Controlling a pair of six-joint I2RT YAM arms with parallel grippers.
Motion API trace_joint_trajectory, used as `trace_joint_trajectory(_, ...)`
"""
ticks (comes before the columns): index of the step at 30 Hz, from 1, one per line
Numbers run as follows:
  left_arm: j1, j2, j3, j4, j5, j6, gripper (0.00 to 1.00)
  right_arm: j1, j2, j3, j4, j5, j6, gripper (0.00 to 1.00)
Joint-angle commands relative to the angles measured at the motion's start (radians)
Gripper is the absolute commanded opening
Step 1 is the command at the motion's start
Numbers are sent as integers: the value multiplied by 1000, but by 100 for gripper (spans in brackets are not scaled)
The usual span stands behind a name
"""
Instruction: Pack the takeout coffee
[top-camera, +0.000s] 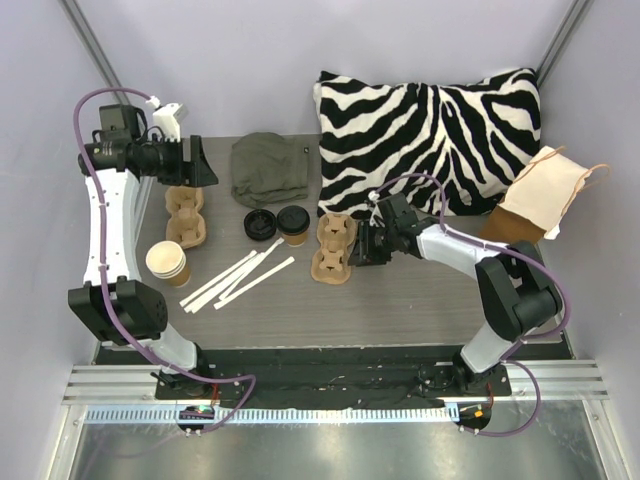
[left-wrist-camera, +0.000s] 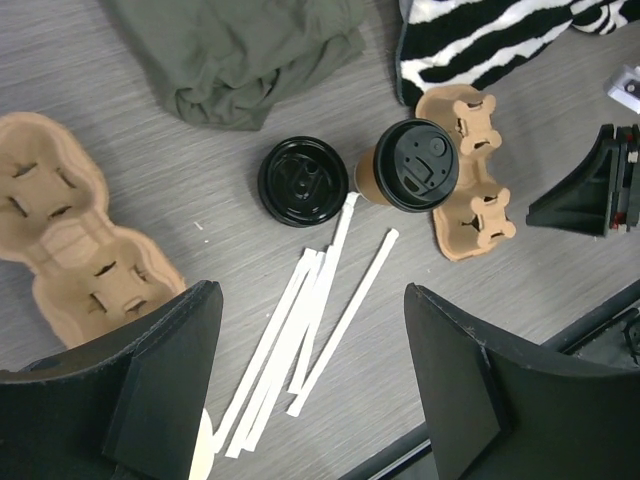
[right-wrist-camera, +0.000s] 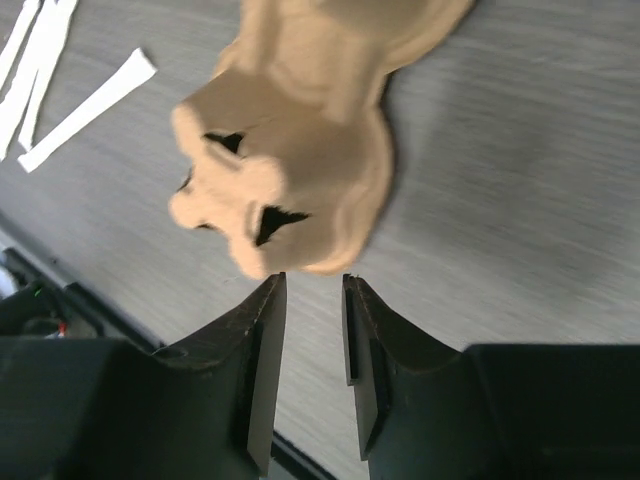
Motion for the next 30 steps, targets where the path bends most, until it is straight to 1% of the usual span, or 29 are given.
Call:
trace_joint_trajectory(1, -20, -54, -13, 64, 51, -25, 78, -11, -34, 14, 37, 98, -54, 36)
trace_joint_trajectory(6, -31, -45, 4, 50, 60, -30, 78, -34, 41, 56, 85, 90, -84, 36)
trace_joint_trajectory(12, -31, -54, -2, 59, 69, -36, 78, -85, 130, 99, 169, 15, -79, 38)
trace_joint_trajectory(15, -31, -48, 4, 56, 71, -39, 79, -86, 162, 103, 204, -31, -59, 36)
trace_joint_trajectory(18, -31, -42, 9, 58, 72, -38, 79, -86, 187, 103, 230, -82, -30, 33)
trace_joint_trajectory(25, -32, -31, 19, 56, 77, -47, 79, -86, 242, 82, 249, -95, -8, 29)
trace_joint_trajectory(26, -31, -28, 21, 55, 77, -47, 79, -86, 253, 79, 278, -95, -5, 29)
trace_joint_trajectory(30, -31, -19, 35, 53, 75, -51, 79, -86, 282, 74, 307, -120, 12, 28)
